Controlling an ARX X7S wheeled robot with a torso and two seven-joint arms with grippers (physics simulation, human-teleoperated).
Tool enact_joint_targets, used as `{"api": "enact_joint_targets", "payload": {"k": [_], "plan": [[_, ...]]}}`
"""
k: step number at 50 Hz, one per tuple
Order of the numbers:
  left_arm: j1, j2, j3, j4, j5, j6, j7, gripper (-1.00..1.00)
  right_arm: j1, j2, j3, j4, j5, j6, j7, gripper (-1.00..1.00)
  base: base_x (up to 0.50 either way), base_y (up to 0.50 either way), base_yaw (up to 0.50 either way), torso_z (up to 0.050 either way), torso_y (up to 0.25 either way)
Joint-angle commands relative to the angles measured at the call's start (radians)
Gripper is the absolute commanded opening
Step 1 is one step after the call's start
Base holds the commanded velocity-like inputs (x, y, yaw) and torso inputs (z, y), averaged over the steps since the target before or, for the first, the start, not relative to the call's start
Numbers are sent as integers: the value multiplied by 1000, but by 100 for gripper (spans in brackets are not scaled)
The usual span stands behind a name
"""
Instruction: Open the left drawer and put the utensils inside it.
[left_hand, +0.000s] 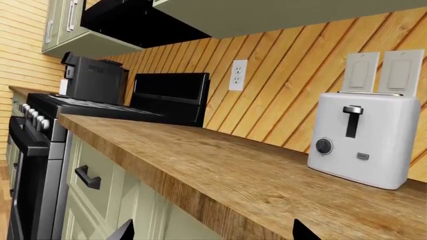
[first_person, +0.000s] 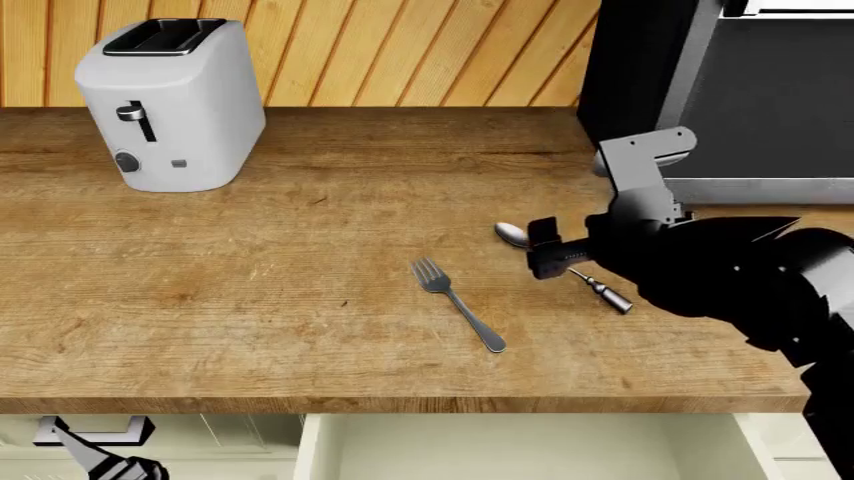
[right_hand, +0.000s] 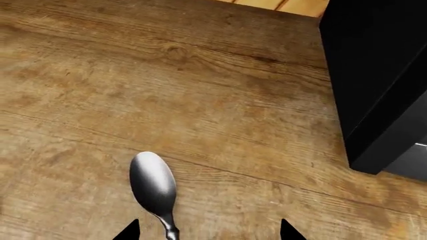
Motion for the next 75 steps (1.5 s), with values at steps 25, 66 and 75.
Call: {"api": "enact_joint_targets", "payload": {"k": [25,66,75], "plan": [[-1,-1,2,-6,-3,2,-1,100,-77,-34,-17,74,-11,-54,-56,100,0,0,0,0,0],[-4,-4,5,0,-1,-10,-1,100,-147,-57,-88,126,-97,-121,-130,-100,0,0,0,0,0],[-4,-4,5,0,0,-11,-2,100,-156,-40,-129,83,-151,-138,-137,-100,0,0,0,0,0]]}}
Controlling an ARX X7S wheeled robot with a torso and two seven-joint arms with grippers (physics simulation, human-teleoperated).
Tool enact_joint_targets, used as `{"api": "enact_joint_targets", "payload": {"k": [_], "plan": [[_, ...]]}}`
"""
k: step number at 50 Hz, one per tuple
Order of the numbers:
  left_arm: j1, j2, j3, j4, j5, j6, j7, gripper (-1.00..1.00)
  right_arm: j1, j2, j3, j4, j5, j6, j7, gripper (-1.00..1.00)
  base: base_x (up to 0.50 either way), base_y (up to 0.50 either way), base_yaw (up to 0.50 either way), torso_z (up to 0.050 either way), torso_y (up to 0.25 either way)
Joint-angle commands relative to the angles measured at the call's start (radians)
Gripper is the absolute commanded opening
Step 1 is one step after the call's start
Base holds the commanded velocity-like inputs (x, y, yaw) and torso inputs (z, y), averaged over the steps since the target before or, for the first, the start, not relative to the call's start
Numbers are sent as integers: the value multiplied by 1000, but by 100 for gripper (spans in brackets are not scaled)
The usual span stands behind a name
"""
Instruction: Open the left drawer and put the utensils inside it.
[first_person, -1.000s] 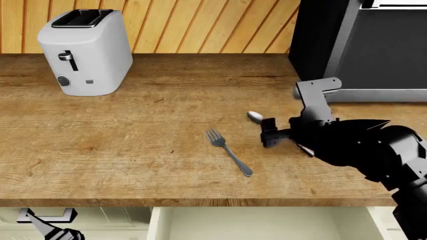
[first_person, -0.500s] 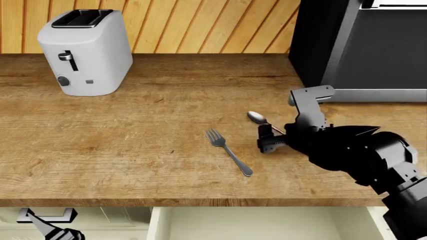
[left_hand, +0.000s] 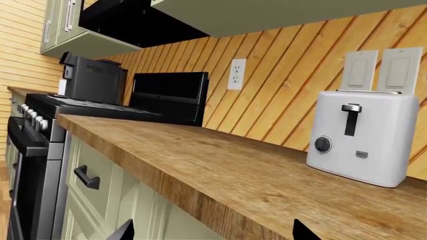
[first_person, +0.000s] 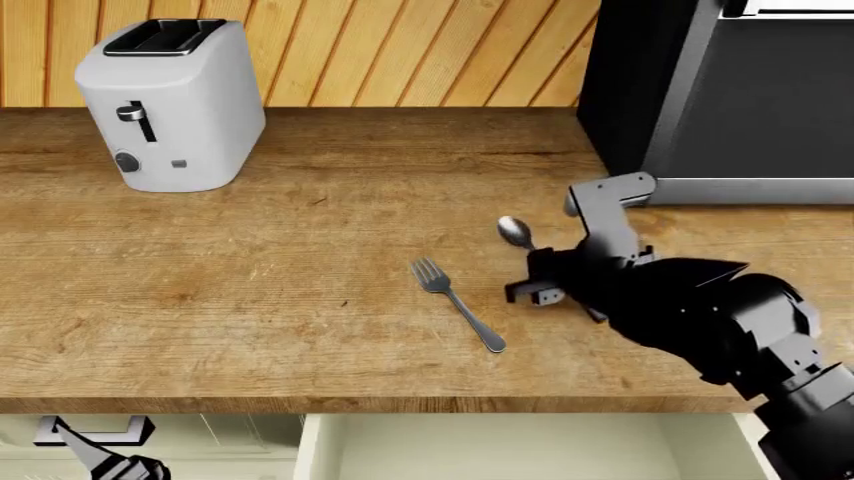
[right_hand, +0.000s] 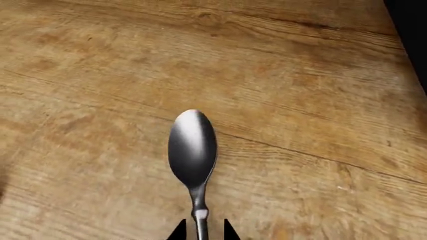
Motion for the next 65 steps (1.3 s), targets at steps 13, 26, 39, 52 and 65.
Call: {"api": "enact_joint_targets", "payload": {"k": [13,26,39,52,65], "plan": [[0,1,0,1,0,-1,-3,100,-50,49,-87,-96,-86,-31,7,-100,0,0,0,0,0],[3,0,-1,2,2,1,-5,100,-11,94,-19,-213,-36,-44,43,-100,0,0,0,0,0],[3,0,-1,0,0,6,-5,100,39,186,0,-414,3,9,60,-100,0,0,0,0,0],[3,-1,-2,6,3,1,-7,100,60,353,-6,-726,22,60,58,-100,0,0,0,0,0],[2,-1,-1,13,8,-11,-10,100,88,499,11,-1007,61,84,34,-100,0,0,0,0,0]]}}
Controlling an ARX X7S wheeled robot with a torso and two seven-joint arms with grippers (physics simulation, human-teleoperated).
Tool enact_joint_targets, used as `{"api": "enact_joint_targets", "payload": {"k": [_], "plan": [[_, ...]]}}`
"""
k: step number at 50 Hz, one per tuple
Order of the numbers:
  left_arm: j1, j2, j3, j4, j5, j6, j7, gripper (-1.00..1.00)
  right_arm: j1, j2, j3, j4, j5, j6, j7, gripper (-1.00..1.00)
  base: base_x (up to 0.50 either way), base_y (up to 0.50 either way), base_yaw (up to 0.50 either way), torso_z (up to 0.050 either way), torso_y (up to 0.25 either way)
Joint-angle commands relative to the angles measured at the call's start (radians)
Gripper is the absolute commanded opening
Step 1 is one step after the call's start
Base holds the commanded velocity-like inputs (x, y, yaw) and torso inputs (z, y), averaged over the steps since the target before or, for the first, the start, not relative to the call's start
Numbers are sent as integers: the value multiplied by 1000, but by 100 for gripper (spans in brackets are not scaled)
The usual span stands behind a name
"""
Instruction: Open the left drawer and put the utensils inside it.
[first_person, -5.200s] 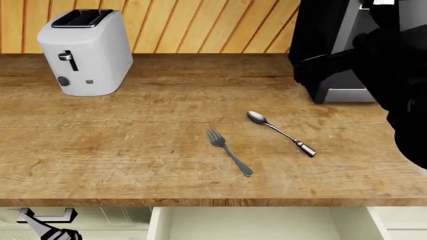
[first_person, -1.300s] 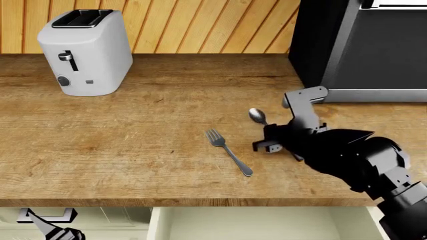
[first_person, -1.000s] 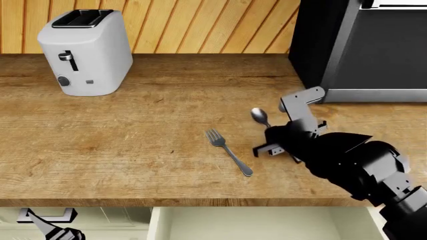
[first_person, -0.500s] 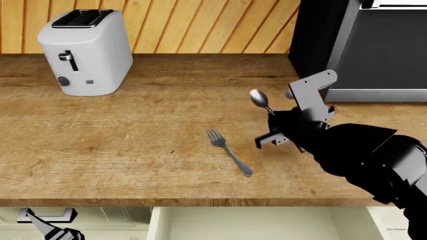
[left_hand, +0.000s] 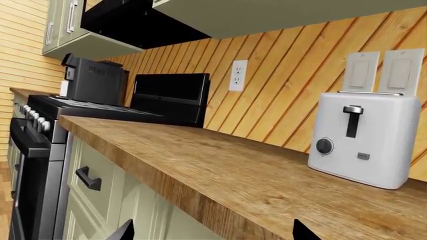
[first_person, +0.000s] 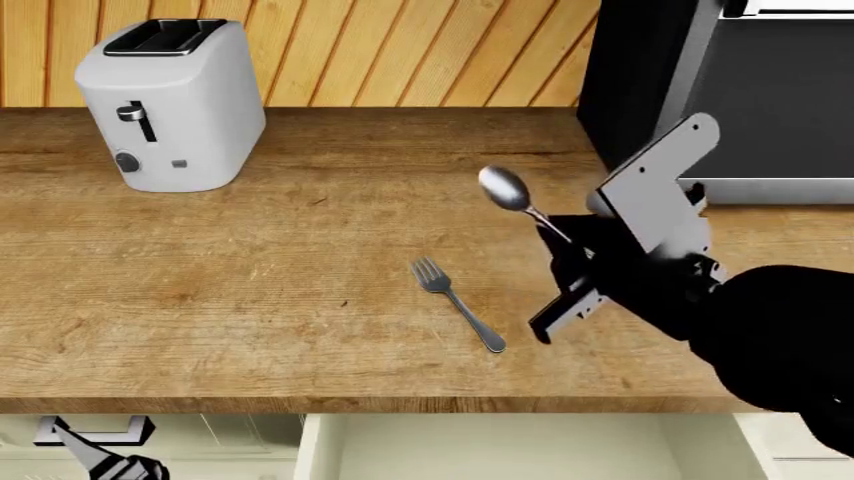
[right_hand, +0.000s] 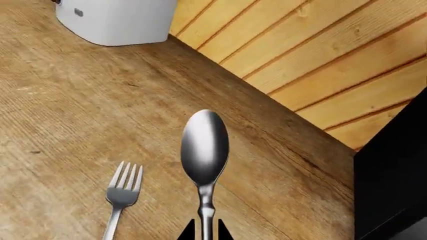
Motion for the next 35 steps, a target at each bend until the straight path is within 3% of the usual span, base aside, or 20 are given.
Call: {"api": "enact_joint_targets", "payload": {"k": [1,17,35], "plan": [[0,0,0,8,4,-10,-3,100,35,122,15,-236,29,33,-19,-100,0,0,0,0,0],[3,-3,-1,19,9,-23,-7,100,137,188,48,-428,162,107,-51,-100,0,0,0,0,0],[8,-4,-2,27,16,-34,-13,100,243,138,24,-557,203,230,-43,-100,0,0,0,0,0]]}}
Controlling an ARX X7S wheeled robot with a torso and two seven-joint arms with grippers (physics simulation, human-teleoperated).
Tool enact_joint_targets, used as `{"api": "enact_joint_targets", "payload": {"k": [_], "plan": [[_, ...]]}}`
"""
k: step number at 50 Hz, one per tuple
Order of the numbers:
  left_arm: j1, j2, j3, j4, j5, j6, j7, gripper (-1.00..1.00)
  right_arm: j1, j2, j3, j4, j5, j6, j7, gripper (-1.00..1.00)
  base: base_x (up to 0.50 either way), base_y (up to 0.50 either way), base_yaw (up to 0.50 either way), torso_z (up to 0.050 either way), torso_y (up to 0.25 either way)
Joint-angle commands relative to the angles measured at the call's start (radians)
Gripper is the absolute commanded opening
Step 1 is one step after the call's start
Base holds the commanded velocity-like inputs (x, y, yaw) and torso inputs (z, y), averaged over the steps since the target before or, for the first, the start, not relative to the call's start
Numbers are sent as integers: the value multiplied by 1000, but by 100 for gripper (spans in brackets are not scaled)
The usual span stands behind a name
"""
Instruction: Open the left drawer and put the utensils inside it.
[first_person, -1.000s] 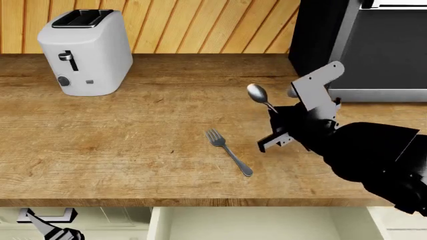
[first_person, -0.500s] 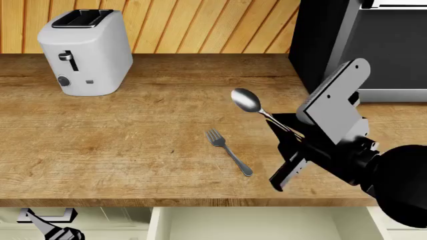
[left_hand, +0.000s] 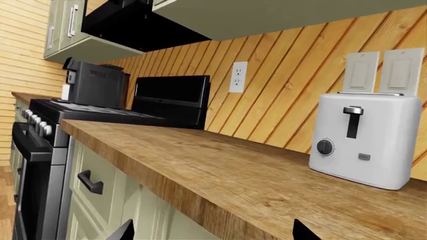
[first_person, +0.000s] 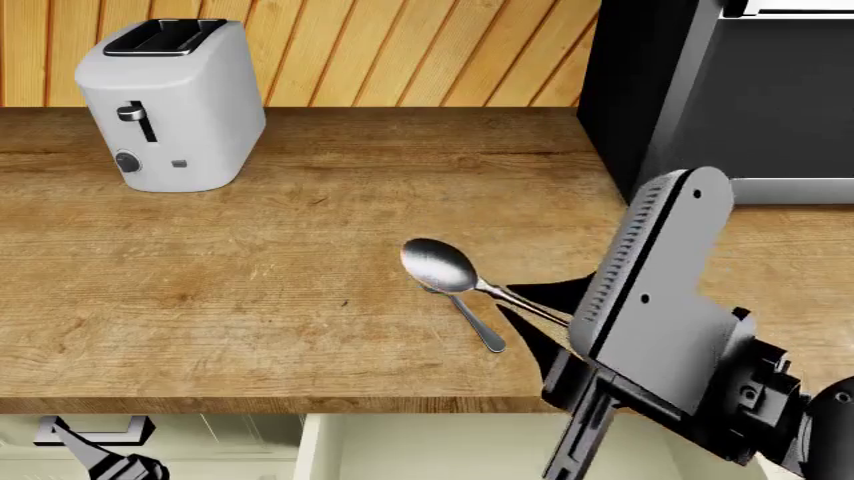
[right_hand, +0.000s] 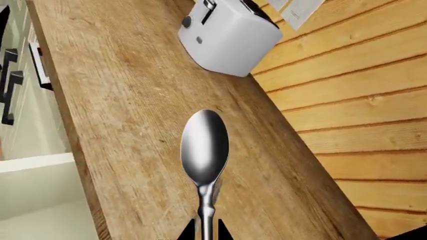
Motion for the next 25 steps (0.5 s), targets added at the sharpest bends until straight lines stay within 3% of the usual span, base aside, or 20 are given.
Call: {"api": "enact_joint_targets", "payload": {"k": [1,16,20,25], "plan": [[2,-1,0,3,3,-7,-3,100,54,-20,-13,-82,17,64,-1,-100,0,0,0,0,0],[2,0,0,1,4,-10,-5,100,65,-95,-93,-147,47,142,52,-100,0,0,0,0,0],[2,-1,1,1,3,-9,-5,100,165,-109,-233,-150,68,102,96,-100,0,0,0,0,0],[3,-2,1,0,3,-8,-4,100,355,-124,-509,-150,67,-8,157,-100,0,0,0,0,0]]}}
